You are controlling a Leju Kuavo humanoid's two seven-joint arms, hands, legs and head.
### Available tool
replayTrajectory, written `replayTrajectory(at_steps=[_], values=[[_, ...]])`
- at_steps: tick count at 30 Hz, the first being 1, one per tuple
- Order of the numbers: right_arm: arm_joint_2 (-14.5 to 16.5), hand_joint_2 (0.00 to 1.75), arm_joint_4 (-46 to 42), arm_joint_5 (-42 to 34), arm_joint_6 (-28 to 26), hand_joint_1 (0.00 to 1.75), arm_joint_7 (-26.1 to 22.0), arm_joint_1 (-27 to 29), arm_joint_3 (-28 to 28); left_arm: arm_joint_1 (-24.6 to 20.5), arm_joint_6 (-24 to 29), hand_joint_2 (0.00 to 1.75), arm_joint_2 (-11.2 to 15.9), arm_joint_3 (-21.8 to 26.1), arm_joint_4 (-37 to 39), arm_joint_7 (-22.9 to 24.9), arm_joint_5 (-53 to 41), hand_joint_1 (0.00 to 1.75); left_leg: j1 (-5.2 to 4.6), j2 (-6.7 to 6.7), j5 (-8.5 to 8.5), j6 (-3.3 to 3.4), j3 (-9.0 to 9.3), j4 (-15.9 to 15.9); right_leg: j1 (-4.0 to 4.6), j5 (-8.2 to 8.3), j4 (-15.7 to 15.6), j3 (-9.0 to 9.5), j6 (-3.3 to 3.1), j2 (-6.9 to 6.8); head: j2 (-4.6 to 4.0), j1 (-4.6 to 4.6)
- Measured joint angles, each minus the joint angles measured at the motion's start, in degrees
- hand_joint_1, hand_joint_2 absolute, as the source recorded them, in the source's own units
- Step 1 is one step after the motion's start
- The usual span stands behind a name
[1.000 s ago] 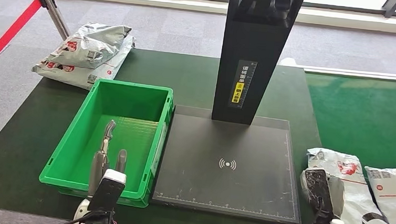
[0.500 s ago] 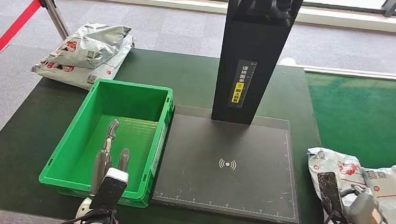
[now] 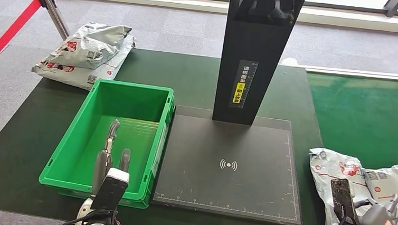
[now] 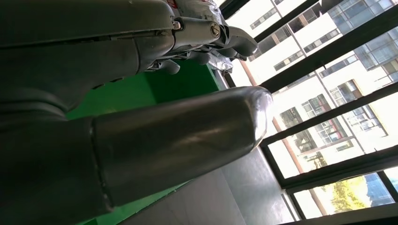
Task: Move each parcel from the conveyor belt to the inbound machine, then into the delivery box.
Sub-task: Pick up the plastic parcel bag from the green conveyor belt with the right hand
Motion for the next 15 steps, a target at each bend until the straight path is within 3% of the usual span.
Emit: replayTrajectory(at_steps=[4, 9, 15], values=[[-0.68, 1.75, 1.51, 2.64, 1.44, 0.00, 1.65, -0.71, -0.61, -0.29, 0.06, 0.00, 0.00, 0.00, -0.01, 0.24, 0.00, 0.00, -0.01, -0.01, 0.00, 0.00, -0.01, 0.00, -0.01, 0.00, 0.00, 0.00, 0.00, -0.01, 0.00, -0.01], [-4.37, 1.75, 9.36, 6.52, 2.33, 0.00, 3.75, -3.82, -2.37, -0.49, 0.19, 0.00, 0.01, 0.00, -0.32, 0.93, 0.13, 0.00, -0.05, 0.00, 0.00, 0.01, 0.00, 0.02, -0.05, 0.02, 0.00, 0.02, 0.02, 0.00, 0.00, 0.00], [-9.52, 1.75, 21.34, 5.85, 2.86, 0.00, 0.88, -7.66, -5.06, 0.18, 0.39, 0.00, 0.18, 0.00, -0.08, -0.06, 0.50, 0.00, -0.07, -0.01, -0.01, 0.02, -0.01, 0.03, -0.06, 0.02, -0.01, 0.00, 0.02, -0.01, 0.00, -0.01]])
